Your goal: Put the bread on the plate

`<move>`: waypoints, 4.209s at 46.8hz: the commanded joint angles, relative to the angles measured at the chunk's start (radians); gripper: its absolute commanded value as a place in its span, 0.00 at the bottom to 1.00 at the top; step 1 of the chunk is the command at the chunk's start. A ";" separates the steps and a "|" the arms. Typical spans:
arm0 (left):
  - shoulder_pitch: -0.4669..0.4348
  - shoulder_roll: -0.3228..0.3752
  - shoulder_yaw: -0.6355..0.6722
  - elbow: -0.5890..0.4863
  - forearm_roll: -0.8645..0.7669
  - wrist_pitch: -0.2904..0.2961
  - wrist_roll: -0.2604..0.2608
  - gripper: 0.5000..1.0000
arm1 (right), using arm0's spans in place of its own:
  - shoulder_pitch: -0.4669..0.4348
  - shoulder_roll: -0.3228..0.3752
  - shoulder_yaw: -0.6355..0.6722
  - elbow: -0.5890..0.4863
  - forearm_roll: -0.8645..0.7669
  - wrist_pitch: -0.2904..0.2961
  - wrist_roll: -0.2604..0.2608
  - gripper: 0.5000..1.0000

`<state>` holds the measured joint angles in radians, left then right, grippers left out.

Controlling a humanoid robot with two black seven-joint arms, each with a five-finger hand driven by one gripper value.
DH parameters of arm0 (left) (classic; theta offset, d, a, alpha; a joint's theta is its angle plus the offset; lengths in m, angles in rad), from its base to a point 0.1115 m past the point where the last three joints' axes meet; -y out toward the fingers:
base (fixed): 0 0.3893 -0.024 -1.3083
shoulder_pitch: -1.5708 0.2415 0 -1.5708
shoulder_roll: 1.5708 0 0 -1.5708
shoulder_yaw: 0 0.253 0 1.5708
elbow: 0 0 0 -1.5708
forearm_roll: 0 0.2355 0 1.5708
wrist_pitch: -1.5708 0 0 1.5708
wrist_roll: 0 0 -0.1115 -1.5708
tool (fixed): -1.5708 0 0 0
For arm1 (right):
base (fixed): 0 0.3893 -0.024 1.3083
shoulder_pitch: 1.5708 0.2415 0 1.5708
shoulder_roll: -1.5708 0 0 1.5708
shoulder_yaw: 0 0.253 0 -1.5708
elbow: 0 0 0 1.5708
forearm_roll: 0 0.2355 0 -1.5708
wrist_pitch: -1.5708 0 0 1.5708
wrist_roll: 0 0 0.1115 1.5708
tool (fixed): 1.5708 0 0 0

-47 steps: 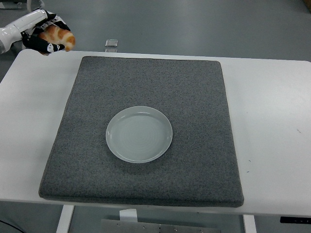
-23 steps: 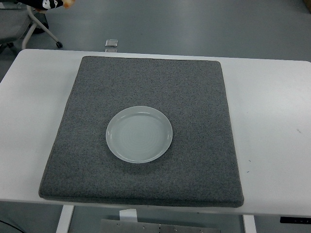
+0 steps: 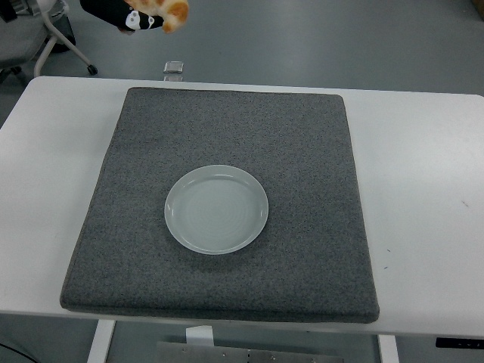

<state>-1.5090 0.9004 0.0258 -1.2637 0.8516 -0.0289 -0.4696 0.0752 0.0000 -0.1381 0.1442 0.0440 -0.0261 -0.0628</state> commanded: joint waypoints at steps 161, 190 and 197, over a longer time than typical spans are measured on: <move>0.610 -0.290 0.000 0.003 0.376 0.369 -0.011 0.55 | 0.000 0.000 -0.001 0.000 -0.001 0.000 0.000 0.86; 0.610 -0.291 -0.001 0.001 0.357 0.368 -0.011 0.98 | 0.000 0.000 -0.001 0.000 -0.001 0.000 0.000 0.86; 0.604 -0.293 -0.004 0.000 0.336 0.366 -0.011 0.98 | 0.000 0.000 -0.001 0.000 -0.001 0.000 0.000 0.86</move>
<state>-0.8997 0.6083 0.0225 -1.2635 1.1988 0.3389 -0.4800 0.0752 0.0000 -0.1396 0.1442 0.0429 -0.0261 -0.0630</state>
